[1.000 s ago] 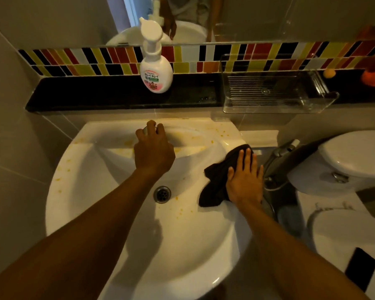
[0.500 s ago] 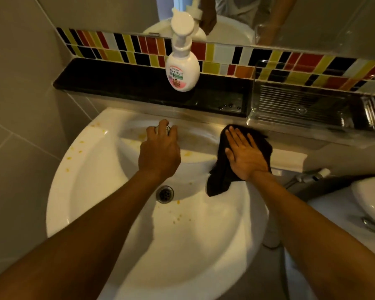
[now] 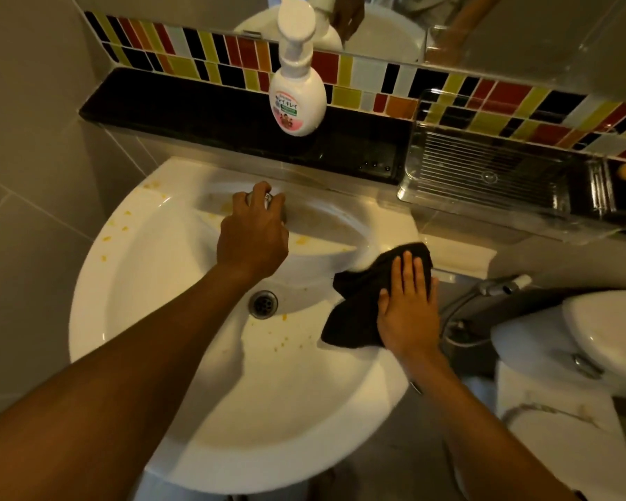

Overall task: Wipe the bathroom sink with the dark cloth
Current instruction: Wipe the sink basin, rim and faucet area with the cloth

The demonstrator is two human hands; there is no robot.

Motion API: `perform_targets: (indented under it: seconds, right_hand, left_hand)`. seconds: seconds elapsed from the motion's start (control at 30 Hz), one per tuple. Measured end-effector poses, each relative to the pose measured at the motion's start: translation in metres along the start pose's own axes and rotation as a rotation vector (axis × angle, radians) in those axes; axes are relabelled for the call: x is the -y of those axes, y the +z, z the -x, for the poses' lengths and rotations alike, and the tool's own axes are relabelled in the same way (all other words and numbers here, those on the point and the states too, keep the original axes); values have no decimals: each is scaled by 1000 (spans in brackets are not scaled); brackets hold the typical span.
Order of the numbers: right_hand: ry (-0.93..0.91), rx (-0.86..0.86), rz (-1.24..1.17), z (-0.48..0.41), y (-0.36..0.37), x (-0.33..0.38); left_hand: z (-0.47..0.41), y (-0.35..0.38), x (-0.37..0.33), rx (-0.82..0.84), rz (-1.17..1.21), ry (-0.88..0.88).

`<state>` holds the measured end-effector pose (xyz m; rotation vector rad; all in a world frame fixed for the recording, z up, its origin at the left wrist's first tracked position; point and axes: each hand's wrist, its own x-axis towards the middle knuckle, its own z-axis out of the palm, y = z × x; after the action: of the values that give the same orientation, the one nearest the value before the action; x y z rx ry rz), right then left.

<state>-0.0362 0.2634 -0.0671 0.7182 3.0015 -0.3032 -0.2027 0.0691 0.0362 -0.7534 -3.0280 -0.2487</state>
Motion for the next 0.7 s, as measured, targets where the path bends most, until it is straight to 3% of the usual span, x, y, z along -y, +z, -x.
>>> perform_targets:
  seconds: [0.3,0.5,0.7]
  right_hand:
    - [-412,32,136,-120,-16,17]
    - [-68,-47,28,-90,-5,19]
    - [-259,-6,158,-103,-4,26]
  left_hand:
    - [-1,2,2,2,-31,0]
    - [0,1,1,0,-8,-5]
    - [0,2,2,-15,2,1]
